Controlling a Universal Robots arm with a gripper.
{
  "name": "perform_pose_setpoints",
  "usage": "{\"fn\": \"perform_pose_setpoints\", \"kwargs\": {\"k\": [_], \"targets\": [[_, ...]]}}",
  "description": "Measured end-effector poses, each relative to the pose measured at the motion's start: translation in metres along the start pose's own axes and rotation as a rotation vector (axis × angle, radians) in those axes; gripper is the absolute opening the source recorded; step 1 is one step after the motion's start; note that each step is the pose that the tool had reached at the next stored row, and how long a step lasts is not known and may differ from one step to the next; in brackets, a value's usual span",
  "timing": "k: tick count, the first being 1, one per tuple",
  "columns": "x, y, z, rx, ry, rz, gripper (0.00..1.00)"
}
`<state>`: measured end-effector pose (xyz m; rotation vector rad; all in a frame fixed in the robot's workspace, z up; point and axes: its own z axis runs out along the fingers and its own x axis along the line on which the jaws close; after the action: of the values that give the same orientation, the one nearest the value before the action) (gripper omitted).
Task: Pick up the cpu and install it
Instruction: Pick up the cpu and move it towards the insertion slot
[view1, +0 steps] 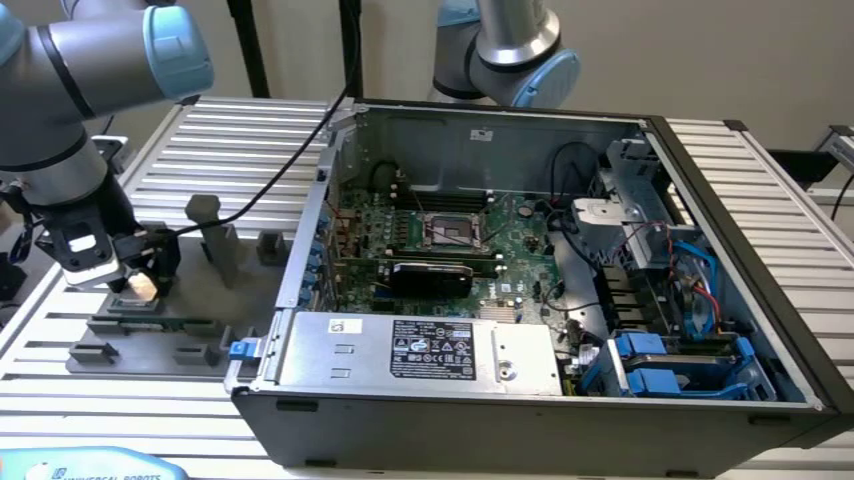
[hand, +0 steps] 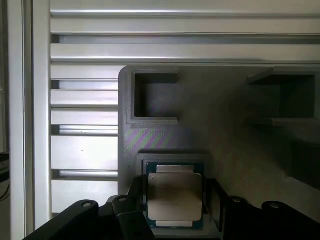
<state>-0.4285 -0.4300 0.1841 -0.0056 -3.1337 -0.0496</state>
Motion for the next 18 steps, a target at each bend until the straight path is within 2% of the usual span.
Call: {"fn": "perform_pose_setpoints", "kwargs": {"k": [6,9,10,18], "targets": [[0.0,0.0,0.0002,0.0001,-0.0001,0.0,0.62],[0.0,0.0,0.0002,0.0002,0.0,0.0,0.6],[0.0,0.0,0.0002,0.0002,0.0,0.0,0.55],[0.0,0.0,0.0002,0.0002,-0.0001,0.0,0.55]]}}
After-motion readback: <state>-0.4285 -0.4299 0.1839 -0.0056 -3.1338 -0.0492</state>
